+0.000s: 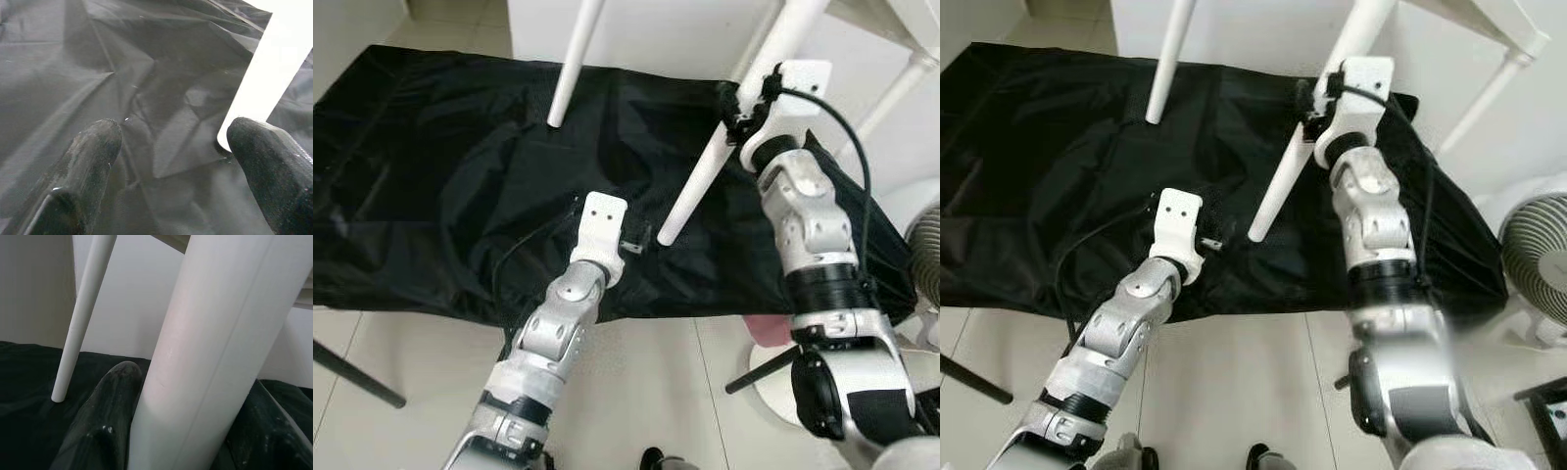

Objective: Building children table

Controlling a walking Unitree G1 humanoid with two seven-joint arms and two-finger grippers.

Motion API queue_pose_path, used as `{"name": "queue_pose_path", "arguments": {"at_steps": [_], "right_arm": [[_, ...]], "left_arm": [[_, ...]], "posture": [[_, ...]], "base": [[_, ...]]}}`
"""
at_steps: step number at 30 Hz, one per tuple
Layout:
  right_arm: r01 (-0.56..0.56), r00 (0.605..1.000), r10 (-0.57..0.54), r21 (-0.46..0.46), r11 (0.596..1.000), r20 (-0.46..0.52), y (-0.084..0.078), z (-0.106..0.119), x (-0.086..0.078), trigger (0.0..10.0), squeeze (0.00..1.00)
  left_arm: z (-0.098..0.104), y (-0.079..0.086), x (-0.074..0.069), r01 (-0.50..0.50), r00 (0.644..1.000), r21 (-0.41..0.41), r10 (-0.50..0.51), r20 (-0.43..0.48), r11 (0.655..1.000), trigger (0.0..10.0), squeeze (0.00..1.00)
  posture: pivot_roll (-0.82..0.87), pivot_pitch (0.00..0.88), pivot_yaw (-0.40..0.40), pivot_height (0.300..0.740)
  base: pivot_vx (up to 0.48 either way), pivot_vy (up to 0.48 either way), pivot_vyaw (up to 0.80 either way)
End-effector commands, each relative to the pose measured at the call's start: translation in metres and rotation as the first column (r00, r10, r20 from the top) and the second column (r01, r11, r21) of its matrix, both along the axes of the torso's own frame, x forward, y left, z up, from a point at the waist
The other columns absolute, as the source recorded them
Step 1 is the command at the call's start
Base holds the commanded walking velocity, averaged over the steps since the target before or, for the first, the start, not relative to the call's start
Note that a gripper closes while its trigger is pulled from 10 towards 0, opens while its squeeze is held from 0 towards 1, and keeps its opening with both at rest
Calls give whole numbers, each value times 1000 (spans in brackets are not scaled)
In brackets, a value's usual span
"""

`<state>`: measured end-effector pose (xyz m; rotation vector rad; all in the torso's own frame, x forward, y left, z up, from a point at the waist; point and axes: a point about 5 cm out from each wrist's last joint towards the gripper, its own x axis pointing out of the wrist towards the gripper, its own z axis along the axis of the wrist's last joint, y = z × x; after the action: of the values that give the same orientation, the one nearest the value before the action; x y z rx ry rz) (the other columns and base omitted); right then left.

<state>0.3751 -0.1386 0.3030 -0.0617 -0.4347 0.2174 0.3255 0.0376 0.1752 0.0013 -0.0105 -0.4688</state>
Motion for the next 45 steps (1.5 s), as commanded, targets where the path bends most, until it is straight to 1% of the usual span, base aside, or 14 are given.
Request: {"name": "queue_pose_path", "arguments": {"at_steps": [1, 11, 21, 23, 26, 27, 28, 29, 34, 35, 39, 41, 44, 45], "right_arm": [[-59, 983, 95, -219, 974, 156, 22, 23, -14, 10000, 0], [-78, 983, 116, -242, 967, 145, 22, 18, -18, 10000, 0], [-53, 968, 121, -293, 955, 220, 24, 24, -26, 10000, 0], [77, 920, 77, -367, 927, 385, 22, 58, -37, 10000, 0], [77, 920, 77, -367, 927, 385, 22, 58, -37, 10000, 0], [127, 892, 60, -375, 918, 449, 21, 74, -42, 10000, 0], [127, 892, 60, -375, 918, 449, 21, 74, -42, 10000, 0], [176, 855, 40, -362, 915, 517, 19, 94, -49, 10000, 0], [200, 804, 39, -330, 923, 594, 20, 118, -59, 10000, 0], [190, 783, 52, -319, 929, 620, 22, 126, -64, 10000, 0], [152, 772, 87, -316, 937, 630, 26, 129, -68, 10000, 0], [1, 795, 188, -312, 950, 576, 39, 109, -73, 10000, 0], [1, 795, 188, -312, 950, 576, 39, 109, -73, 10000, 0], [-64, 810, 229, -306, 950, 540, 42, 95, -74, 10000, 0]], "left_arm": [[-3, -3, -3, 36, 999, 12, -36, -10, 999, 10000, 0], [-8, -1, -5, 38, 999, 30, -37, -23, 999, 10000, 0], [-10, 1, -4, 31, 999, 34, -30, -27, 999, 10000, 0], [-10, 2, -4, 31, 999, 36, -30, -27, 999, 10000, 0], [-10, 2, -4, 31, 999, 36, -30, -27, 999, 10000, 0], [-10, 2, -4, 32, 999, 36, -31, -28, 999, 10000, 0], [-10, 2, -4, 32, 999, 36, -31, -28, 999, 10000, 0], [-10, 1, -3, 32, 999, 36, -31, -29, 999, 10000, 0], [-10, 1, -2, 33, 999, 33, -32, -30, 999, 10000, 0], [-10, 1, -2, 32, 999, 32, -31, -31, 999, 10000, 0], [-10, 2, -2, 31, 999, 34, -30, -30, 999, 10000, 0], [-9, 5, -1, 24, 999, 38, -23, -24, 999, 10000, 0], [-9, 5, -1, 24, 999, 38, -23, -24, 999, 10000, 0], [-8, 6, 0, 18, 1000, 39, -17, -21, 999, 10000, 0]], "posture": [[51, 97, -124, 740], [52, 83, -124, 740], [50, 72, -120, 740], [48, 63, -116, 740], [48, 63, -116, 740], [48, 62, -117, 740], [48, 62, -117, 740], [44, 61, -115, 740], [44, 60, -115, 740], [44, 60, -115, 740], [45, 62, -111, 740], [49, 65, -112, 740], [49, 65, -112, 740], [57, 73, -112, 740]], "base": [[0, 0, 0], [0, 0, 0], [0, 0, 0], [0, 0, 0], [0, 0, 0], [0, 0, 0], [0, 0, 0], [0, 0, 0], [0, 0, 0], [0, 0, 0], [0, 0, 0], [0, 0, 0], [0, 0, 0], [0, 0, 0]]}}
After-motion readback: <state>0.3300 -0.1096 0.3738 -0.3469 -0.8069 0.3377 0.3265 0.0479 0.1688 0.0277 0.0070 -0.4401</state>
